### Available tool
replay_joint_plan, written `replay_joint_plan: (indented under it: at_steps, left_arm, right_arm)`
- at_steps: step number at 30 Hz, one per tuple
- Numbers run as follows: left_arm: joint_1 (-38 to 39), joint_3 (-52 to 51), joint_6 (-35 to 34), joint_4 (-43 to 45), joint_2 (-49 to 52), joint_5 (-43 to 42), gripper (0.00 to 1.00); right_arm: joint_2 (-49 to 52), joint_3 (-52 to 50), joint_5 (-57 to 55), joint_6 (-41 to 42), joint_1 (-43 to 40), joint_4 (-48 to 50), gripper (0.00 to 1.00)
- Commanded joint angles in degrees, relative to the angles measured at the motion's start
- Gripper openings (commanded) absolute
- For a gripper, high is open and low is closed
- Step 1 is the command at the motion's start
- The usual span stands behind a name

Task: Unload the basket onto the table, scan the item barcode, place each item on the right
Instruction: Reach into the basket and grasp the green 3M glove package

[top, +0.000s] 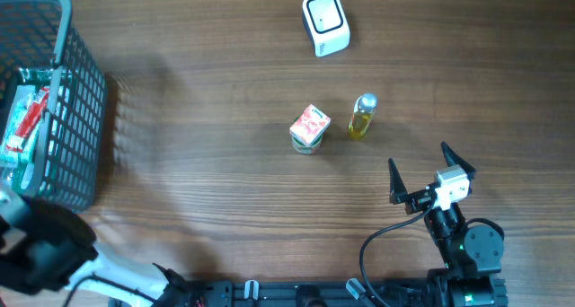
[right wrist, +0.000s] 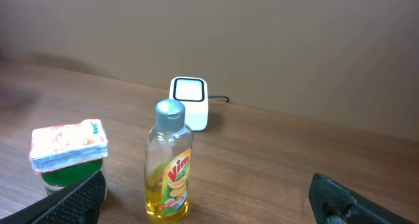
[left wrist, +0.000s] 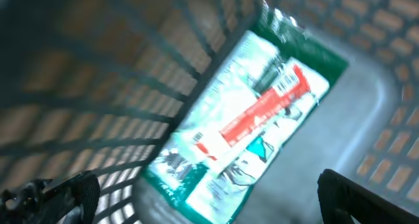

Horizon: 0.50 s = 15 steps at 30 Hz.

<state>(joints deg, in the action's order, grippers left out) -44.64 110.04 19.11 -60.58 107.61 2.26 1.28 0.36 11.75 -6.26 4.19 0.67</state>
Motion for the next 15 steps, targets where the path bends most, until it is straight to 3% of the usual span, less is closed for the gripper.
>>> replay_joint_plan:
  at_steps: [1, 11, 15]
  left_arm:
    - [-0.2, -0.3, 7.9, -1.0, 6.4, -5.5, 1.0]
    - [-0.4, -0.3, 21.1, 1.2, 18.1, -5.3, 1.0]
    - [-1.2, -0.3, 21.2, 3.1, 20.3, -5.2, 1.0]
  right_arm:
    - [-0.3, -0.1, 0.0, 0.3, -0.1, 0.2, 1.0]
    - [-0.3, -0.1, 0.0, 0.2, -0.1, 0.2, 1.0]
    - [-0.3, -0.1, 0.0, 0.3, -0.1, 0.2, 1.0]
